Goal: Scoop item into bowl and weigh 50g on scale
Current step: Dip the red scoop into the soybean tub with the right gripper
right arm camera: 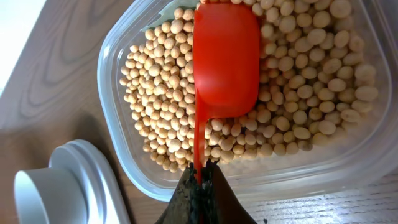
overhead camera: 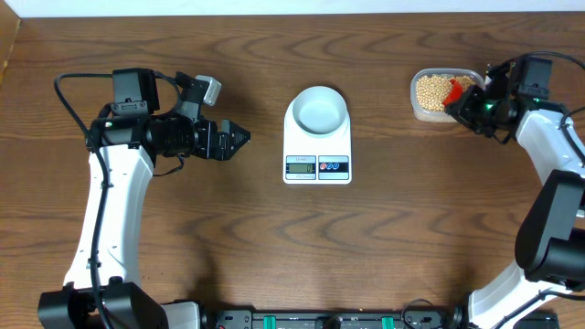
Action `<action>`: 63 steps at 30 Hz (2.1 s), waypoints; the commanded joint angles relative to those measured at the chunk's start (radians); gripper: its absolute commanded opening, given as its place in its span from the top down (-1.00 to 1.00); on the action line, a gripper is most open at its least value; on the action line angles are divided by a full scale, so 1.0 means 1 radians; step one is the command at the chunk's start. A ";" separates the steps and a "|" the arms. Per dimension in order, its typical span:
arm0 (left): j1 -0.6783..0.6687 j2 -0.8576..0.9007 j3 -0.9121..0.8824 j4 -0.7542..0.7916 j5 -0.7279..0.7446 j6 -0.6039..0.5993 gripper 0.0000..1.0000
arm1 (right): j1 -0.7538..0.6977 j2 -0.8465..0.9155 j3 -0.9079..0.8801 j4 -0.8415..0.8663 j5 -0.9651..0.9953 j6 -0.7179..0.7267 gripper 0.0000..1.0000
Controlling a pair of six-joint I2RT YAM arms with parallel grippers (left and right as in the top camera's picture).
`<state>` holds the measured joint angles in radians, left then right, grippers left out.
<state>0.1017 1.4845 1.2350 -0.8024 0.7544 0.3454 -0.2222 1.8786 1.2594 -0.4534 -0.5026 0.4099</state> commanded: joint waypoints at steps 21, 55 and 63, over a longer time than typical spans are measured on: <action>0.000 -0.020 0.013 0.003 0.012 0.020 -0.79 | -0.173 0.052 -0.017 -0.010 -0.351 -0.007 0.98; 0.000 -0.020 0.013 0.003 0.012 0.020 -0.79 | -0.252 0.052 -0.017 0.023 -0.590 -0.052 0.98; 0.000 -0.020 0.013 0.003 0.012 0.020 -0.79 | -0.252 0.052 -0.017 0.023 -0.634 -0.051 0.98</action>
<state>0.1017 1.4845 1.2350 -0.8024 0.7544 0.3454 -0.4702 1.9221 1.2488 -0.4320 -1.0859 0.3782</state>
